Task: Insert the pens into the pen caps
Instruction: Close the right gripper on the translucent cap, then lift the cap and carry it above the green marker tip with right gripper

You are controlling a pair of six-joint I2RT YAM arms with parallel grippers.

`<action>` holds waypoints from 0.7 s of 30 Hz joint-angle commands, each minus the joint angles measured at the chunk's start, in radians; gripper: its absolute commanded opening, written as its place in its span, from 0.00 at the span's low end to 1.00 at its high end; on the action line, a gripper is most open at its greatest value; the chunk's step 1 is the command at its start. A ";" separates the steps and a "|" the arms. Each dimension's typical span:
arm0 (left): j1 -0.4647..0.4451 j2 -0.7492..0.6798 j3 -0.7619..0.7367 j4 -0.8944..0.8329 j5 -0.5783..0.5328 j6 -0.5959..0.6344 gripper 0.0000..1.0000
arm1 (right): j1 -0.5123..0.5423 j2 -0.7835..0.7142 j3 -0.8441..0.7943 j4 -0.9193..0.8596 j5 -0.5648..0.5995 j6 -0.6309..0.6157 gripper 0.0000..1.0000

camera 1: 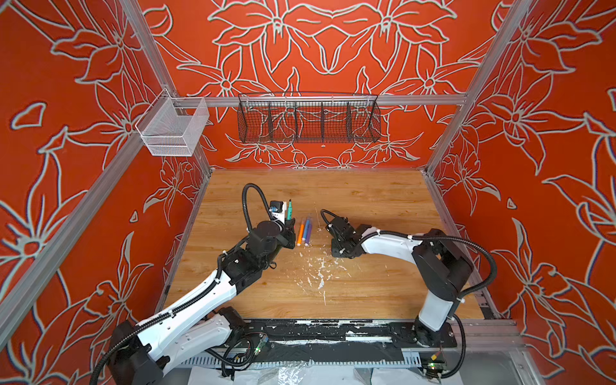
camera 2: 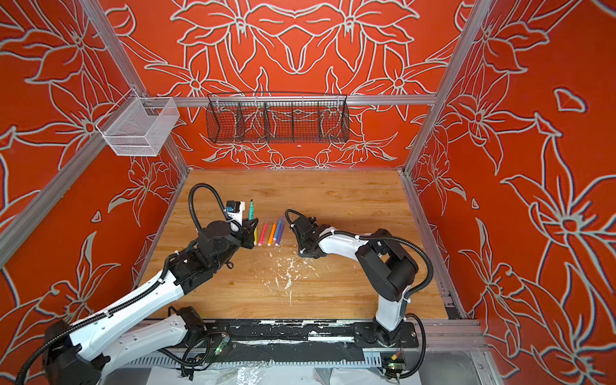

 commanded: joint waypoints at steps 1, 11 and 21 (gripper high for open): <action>0.004 -0.011 -0.003 0.005 -0.003 0.002 0.00 | 0.011 0.109 -0.054 -0.083 -0.077 0.015 0.09; 0.002 0.027 0.003 0.065 0.323 0.041 0.00 | 0.011 -0.213 -0.106 -0.098 -0.054 0.087 0.01; -0.003 -0.008 -0.038 0.122 0.451 0.045 0.00 | 0.009 -0.594 -0.210 0.182 0.004 0.195 0.00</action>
